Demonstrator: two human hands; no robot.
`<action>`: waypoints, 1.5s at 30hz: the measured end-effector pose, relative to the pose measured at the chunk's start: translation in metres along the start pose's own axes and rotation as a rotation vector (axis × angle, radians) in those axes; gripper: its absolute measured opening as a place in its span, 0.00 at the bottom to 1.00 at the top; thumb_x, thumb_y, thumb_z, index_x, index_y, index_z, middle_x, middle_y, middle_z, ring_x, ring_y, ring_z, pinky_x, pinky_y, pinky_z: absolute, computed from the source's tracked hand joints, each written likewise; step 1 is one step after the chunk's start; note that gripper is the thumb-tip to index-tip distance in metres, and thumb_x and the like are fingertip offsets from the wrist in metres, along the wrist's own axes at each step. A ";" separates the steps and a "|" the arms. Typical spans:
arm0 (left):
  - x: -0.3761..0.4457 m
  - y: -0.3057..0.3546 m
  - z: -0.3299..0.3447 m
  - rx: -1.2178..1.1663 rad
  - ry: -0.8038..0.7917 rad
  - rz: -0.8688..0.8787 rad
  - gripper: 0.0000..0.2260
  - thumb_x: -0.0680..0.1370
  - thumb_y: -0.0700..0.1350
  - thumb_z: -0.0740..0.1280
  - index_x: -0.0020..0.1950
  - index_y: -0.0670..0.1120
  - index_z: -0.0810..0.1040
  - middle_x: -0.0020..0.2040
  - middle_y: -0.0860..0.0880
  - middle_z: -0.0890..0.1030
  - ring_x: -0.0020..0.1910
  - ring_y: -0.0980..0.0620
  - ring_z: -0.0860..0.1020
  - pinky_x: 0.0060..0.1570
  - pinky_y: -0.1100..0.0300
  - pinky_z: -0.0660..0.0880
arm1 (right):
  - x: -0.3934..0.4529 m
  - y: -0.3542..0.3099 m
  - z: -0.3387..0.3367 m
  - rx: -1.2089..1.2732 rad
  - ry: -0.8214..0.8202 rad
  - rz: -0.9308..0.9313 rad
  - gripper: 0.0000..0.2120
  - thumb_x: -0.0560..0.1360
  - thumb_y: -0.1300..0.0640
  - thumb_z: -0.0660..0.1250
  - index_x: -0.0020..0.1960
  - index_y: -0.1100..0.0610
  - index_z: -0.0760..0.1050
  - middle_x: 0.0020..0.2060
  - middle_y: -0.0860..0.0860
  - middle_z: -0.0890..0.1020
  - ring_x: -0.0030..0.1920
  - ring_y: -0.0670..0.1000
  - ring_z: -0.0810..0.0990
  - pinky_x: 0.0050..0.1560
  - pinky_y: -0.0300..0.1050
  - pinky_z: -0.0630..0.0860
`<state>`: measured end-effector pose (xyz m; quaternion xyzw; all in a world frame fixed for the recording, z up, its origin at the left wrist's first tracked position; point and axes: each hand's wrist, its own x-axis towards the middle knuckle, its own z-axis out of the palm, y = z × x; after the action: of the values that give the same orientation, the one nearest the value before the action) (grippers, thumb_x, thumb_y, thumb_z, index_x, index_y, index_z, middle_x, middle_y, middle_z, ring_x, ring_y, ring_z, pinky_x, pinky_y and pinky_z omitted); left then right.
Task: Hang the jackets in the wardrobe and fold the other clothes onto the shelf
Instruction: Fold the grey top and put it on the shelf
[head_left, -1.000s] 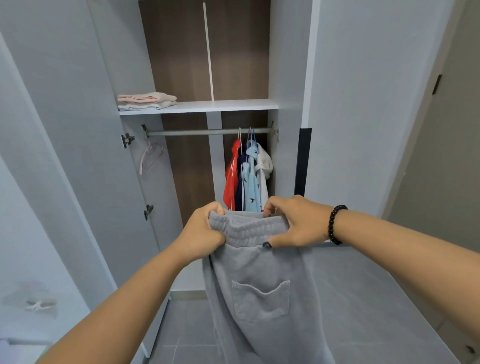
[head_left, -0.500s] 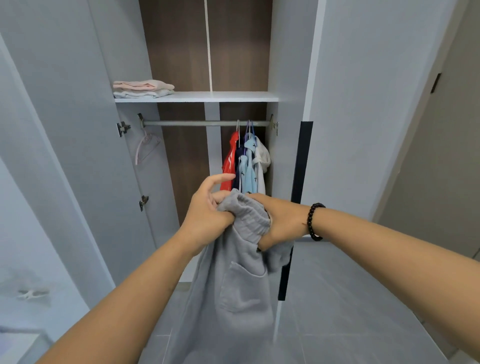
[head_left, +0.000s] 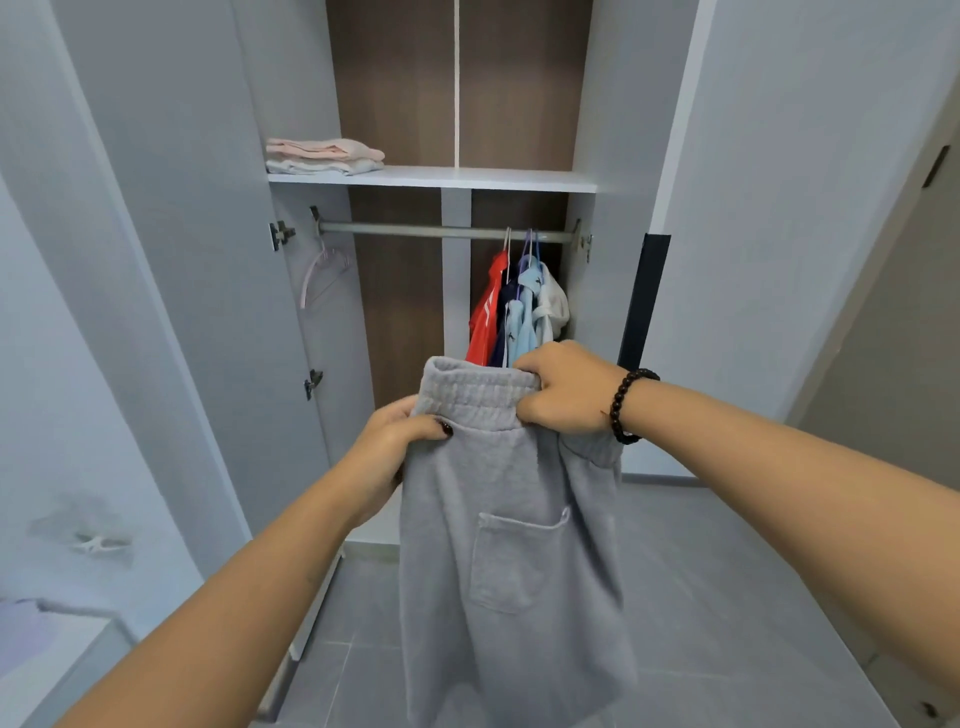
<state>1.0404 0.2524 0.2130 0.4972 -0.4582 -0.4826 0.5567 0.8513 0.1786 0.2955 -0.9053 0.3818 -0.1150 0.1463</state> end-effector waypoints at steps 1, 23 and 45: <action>-0.001 -0.005 -0.002 -0.003 -0.018 -0.027 0.20 0.66 0.43 0.68 0.57 0.37 0.79 0.53 0.42 0.83 0.54 0.42 0.80 0.58 0.47 0.74 | 0.001 -0.002 -0.004 -0.013 -0.012 -0.004 0.15 0.69 0.63 0.65 0.28 0.56 0.63 0.24 0.49 0.66 0.27 0.47 0.65 0.28 0.39 0.62; 0.009 -0.020 0.065 -0.426 -0.246 -0.307 0.19 0.69 0.53 0.74 0.56 0.44 0.84 0.56 0.42 0.83 0.54 0.45 0.83 0.46 0.54 0.80 | -0.090 0.119 0.093 0.954 0.348 0.685 0.15 0.73 0.51 0.69 0.57 0.55 0.78 0.58 0.54 0.80 0.51 0.51 0.79 0.47 0.43 0.74; 0.014 -0.016 0.009 -0.341 0.004 -0.454 0.23 0.80 0.58 0.59 0.63 0.42 0.79 0.59 0.41 0.82 0.60 0.41 0.79 0.62 0.46 0.73 | -0.063 0.093 0.044 1.421 -0.070 0.401 0.23 0.66 0.70 0.69 0.60 0.61 0.76 0.54 0.60 0.82 0.52 0.58 0.83 0.45 0.49 0.81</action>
<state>1.0314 0.2364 0.1984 0.4871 -0.2462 -0.6643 0.5108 0.7612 0.1705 0.2159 -0.5085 0.3685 -0.2764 0.7275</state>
